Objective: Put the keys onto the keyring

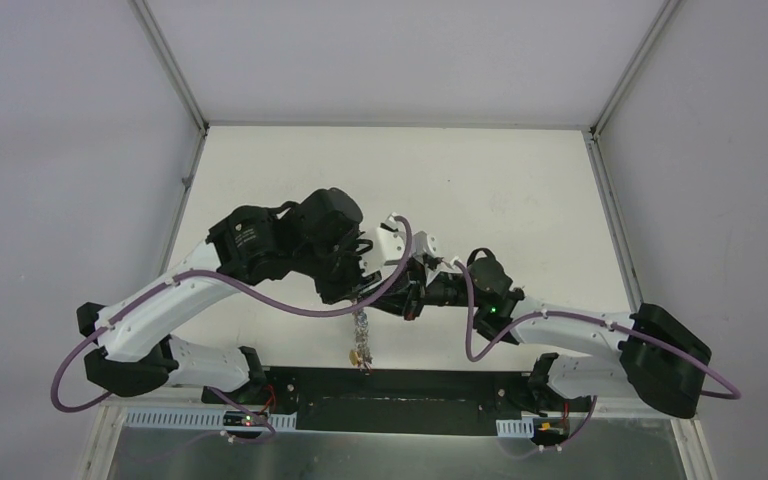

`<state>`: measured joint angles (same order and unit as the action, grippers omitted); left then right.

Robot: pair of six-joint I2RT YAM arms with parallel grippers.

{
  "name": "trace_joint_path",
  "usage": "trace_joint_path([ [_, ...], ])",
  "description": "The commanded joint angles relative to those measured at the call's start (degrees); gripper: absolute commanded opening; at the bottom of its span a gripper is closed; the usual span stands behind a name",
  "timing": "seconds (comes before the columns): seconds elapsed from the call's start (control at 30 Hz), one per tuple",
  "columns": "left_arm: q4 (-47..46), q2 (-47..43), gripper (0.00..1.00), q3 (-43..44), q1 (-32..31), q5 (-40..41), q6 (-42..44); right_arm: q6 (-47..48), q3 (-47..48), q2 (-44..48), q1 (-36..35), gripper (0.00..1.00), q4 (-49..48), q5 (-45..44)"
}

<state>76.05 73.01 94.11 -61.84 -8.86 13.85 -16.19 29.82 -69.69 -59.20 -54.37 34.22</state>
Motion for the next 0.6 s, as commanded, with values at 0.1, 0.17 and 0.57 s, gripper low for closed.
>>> trace_joint_path([
  [0.1, -14.47, -9.50, 0.60, -10.12, -0.12, 5.96, -6.00, 1.38, -2.08, 5.66, -0.21, 0.00, -3.07, -2.05],
  [0.17, -18.19, -11.63, 0.68, -12.81, -0.06, 5.67, -7.99, 1.42, -2.92, 6.63, 0.29, 0.00, -3.10, -2.00],
  [0.57, -44.97, -22.29, 0.72, -32.40, 12.95, -21.45, -18.14, -5.05, -5.83, 12.19, 9.48, 0.00, -2.91, 5.36],
])
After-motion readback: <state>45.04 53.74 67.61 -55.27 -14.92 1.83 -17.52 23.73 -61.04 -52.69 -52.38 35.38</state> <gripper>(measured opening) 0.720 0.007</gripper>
